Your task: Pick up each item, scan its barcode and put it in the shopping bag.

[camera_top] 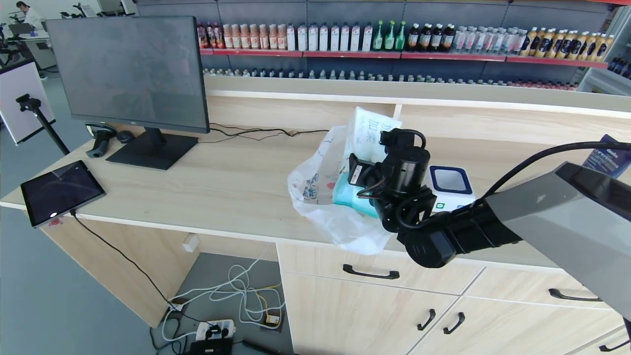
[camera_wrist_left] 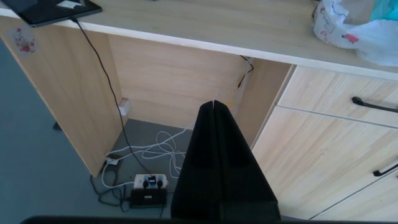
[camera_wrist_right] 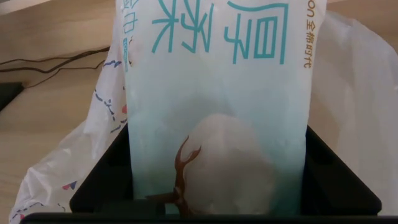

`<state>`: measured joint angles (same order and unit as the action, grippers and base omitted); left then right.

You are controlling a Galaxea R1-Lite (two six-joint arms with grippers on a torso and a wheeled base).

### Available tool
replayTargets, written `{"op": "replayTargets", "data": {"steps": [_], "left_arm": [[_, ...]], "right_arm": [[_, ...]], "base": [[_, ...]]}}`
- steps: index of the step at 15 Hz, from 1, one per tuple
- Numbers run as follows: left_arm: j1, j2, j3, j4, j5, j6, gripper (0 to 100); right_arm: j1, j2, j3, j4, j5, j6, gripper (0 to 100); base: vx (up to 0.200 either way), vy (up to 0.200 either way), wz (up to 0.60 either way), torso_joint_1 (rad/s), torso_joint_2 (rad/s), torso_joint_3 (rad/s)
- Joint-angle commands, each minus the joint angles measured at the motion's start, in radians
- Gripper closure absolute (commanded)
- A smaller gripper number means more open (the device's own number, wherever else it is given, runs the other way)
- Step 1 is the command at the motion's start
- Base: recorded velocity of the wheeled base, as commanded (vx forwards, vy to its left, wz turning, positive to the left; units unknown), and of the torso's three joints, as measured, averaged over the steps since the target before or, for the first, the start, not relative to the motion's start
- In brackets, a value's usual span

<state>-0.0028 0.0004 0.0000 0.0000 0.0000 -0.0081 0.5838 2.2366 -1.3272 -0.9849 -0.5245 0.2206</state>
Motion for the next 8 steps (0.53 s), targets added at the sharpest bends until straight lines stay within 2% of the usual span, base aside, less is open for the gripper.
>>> {"op": "replayTargets", "data": {"steps": [1,8], "left_arm": [[0.000,0.000,0.000,0.000,0.000,0.000,100],[0.000,0.000,0.000,0.000,0.000,-0.003,100]], "right_arm": [[0.021,0.014,0.014,0.002,0.000,0.000,100],[0.028,0.028,0.013,0.138,0.052,0.003,100]], "base": [[0.000,0.000,0.00,0.000,0.00,0.000],[0.000,0.000,0.00,0.000,0.00,0.000]]}}
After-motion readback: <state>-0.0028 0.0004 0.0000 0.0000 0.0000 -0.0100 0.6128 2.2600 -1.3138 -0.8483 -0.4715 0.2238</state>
